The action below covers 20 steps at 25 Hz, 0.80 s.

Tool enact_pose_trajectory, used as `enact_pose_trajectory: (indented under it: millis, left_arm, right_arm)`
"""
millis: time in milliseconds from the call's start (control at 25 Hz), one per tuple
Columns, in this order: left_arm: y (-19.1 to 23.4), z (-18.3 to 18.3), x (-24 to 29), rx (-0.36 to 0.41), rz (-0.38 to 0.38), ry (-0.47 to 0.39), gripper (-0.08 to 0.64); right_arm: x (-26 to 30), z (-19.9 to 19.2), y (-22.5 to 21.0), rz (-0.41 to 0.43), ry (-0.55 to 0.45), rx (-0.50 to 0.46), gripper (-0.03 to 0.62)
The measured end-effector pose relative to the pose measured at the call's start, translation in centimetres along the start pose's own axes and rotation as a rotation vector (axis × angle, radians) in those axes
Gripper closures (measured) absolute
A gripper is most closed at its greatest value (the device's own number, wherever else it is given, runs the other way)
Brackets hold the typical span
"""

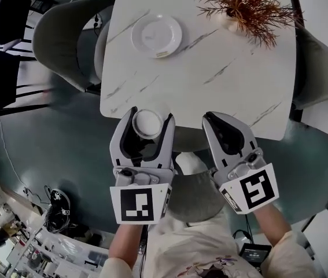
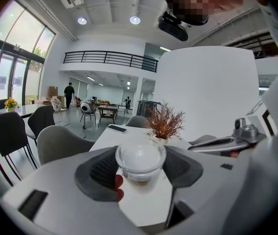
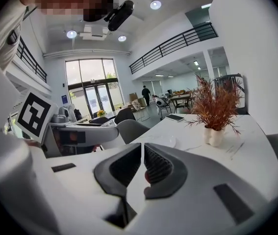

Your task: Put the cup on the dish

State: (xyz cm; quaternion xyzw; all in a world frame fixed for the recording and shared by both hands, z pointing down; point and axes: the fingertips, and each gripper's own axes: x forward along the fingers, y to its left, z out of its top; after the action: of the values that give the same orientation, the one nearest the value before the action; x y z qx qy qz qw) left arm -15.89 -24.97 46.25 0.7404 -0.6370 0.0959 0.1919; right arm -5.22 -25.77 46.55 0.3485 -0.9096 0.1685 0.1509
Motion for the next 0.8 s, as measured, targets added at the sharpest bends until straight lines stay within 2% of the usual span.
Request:
enact_pose_trajectory:
  millis: [440, 800]
  left_arm:
    - [2.2, -2.3, 5.1, 0.005, 0.030, -0.009, 0.285]
    - [2.9, -4.1, 8.3, 0.032, 0.034, -0.003, 0.285]
  right_arm:
    - [4.7, -3.4, -2.2, -0.007, 0.016, -0.015, 0.588]
    - [7.3, -5.5, -4.6, -0.055, 0.018, 0.000, 0.588]
